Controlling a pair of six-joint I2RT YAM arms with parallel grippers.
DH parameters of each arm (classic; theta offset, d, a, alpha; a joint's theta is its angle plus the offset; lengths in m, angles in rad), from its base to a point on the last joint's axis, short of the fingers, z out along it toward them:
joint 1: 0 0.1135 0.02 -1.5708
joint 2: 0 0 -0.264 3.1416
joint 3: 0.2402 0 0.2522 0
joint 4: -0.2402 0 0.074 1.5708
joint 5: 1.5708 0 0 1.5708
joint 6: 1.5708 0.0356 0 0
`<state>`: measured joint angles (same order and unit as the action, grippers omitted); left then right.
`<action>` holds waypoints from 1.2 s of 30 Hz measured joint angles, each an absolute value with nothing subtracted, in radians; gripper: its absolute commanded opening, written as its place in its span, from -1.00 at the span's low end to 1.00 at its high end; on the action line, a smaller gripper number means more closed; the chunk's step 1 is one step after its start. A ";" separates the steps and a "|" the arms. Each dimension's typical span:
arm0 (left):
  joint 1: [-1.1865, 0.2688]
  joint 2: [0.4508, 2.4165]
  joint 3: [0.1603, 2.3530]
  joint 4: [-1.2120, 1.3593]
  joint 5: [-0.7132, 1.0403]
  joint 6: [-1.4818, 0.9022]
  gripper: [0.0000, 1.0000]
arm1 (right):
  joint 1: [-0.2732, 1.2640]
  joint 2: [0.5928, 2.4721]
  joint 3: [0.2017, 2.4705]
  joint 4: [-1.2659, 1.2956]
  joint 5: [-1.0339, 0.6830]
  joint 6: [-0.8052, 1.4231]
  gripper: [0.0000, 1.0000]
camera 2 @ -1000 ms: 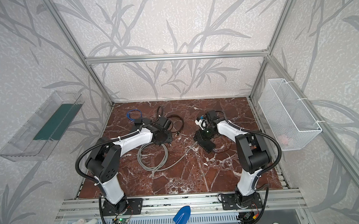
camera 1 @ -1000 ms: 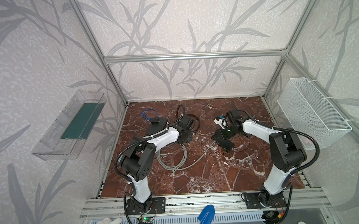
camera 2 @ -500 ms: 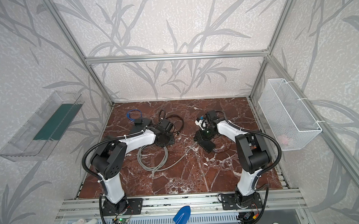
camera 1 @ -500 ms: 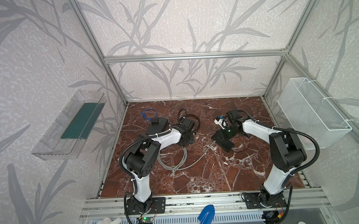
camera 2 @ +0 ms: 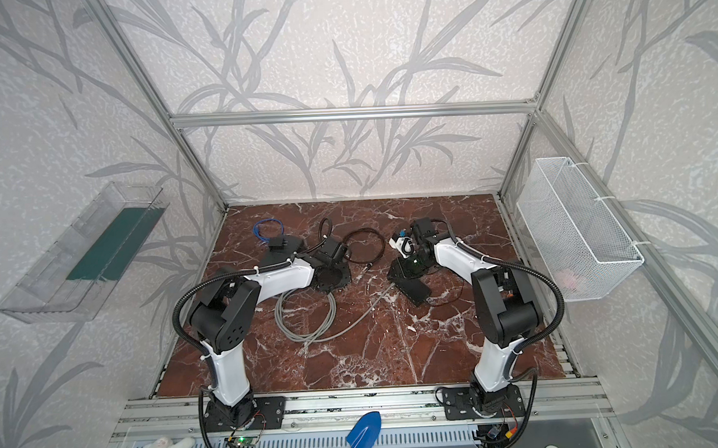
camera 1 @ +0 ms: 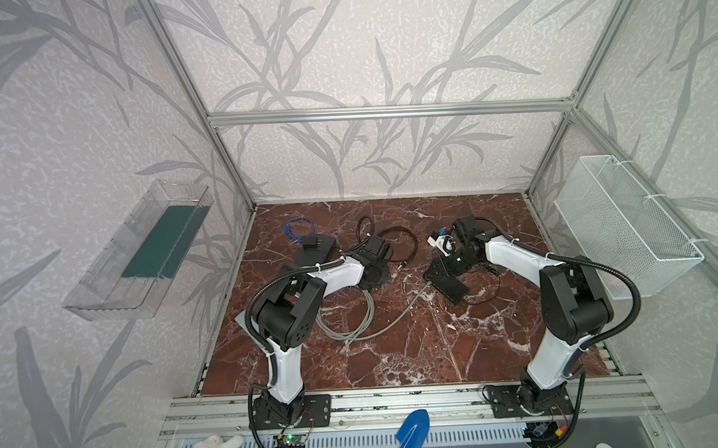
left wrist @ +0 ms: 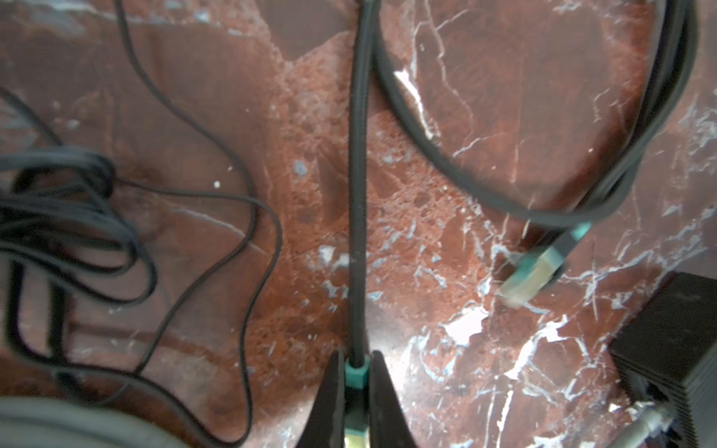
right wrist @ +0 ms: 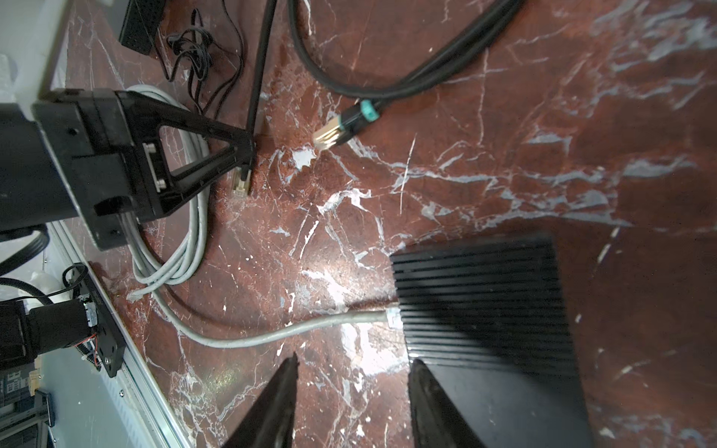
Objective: Insert the plug into the switch port
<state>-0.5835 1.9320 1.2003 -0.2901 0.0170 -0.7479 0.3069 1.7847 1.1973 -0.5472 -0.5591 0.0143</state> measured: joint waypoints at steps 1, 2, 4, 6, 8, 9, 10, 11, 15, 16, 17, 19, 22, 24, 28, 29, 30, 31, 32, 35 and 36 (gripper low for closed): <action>-0.583 1.934 1.203 -0.290 0.018 -0.740 -0.92 | 0.307 1.785 1.197 -0.549 -0.559 0.013 -0.06; -0.583 1.935 1.206 -0.290 0.020 -0.733 -0.93 | 0.307 1.785 1.197 -0.550 -0.560 0.012 -0.07; -0.583 1.936 1.210 -0.291 0.030 -0.724 -0.98 | 0.307 1.785 1.197 -0.550 -0.562 0.011 -0.07; -0.581 1.936 1.213 -0.294 0.050 -0.716 -0.98 | 0.307 1.785 1.197 -0.550 -0.566 0.011 -0.07; -0.580 1.935 1.221 -0.306 0.075 -0.715 -0.98 | 0.307 1.785 1.195 -0.543 -0.579 0.016 -0.08; -0.580 1.934 1.224 -0.308 0.085 -0.716 -0.98 | 0.308 1.783 1.190 -0.535 -0.590 0.022 -0.08; -0.580 1.928 1.227 -0.310 0.100 -0.718 -0.98 | 0.311 1.778 1.178 -0.515 -0.607 0.035 -0.08; -0.580 1.919 1.229 -0.313 0.114 -0.722 -0.97 | 0.314 1.769 1.157 -0.485 -0.628 0.057 -0.08; -0.580 1.875 1.243 -0.308 0.171 -0.762 -0.97 | 0.353 1.686 1.020 -0.267 -0.690 0.203 -0.07; -0.580 1.862 1.243 -0.299 0.185 -0.778 -0.97 | 0.372 1.665 0.978 -0.184 -0.699 0.250 -0.06; -0.580 1.850 1.243 -0.294 0.200 -0.793 -0.97 | 0.394 1.651 0.943 -0.102 -0.707 0.295 -0.06; -0.580 1.831 1.243 -0.281 0.216 -0.817 -0.96 | 0.427 1.652 0.897 0.037 -0.714 0.369 -0.06; -0.580 1.821 1.251 -0.274 0.231 -0.840 -0.96 | 0.452 1.688 0.855 0.212 -0.733 0.471 -0.07; -0.580 1.821 1.254 -0.270 0.234 -0.848 -0.96 | 0.455 1.726 0.846 0.307 -0.734 0.530 -0.07; -0.579 1.821 1.254 -0.268 0.234 -0.859 -0.96 | 0.474 1.776 0.845 0.400 -0.716 0.613 -0.07; -0.579 1.821 1.254 -0.267 0.234 -0.860 -0.96 | 0.481 1.784 0.849 0.410 -0.714 0.626 -0.07; -0.579 1.821 1.254 -0.267 0.234 -0.861 -0.95 | 0.486 1.793 0.853 0.422 -0.712 0.636 -0.07; -0.579 1.821 1.254 -0.266 0.234 -0.865 -0.95 | 0.490 1.805 0.862 0.427 -0.709 0.648 -0.08; -0.579 1.821 1.254 -0.265 0.235 -0.865 -0.95 | 0.494 1.816 0.870 0.432 -0.707 0.659 -0.09; -0.579 1.821 1.254 -0.259 0.235 -0.867 -0.95 | 0.503 1.843 0.889 0.448 -0.706 0.682 -0.19; -0.579 1.821 1.254 -0.259 0.235 -0.867 -0.95 | 0.504 1.848 0.894 0.448 -0.706 0.685 -0.23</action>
<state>-0.5785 1.8206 1.2545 -0.2588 0.2348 -0.8669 0.5037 1.8484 0.8944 0.4484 -0.7063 0.6846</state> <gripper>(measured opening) 0.088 0.416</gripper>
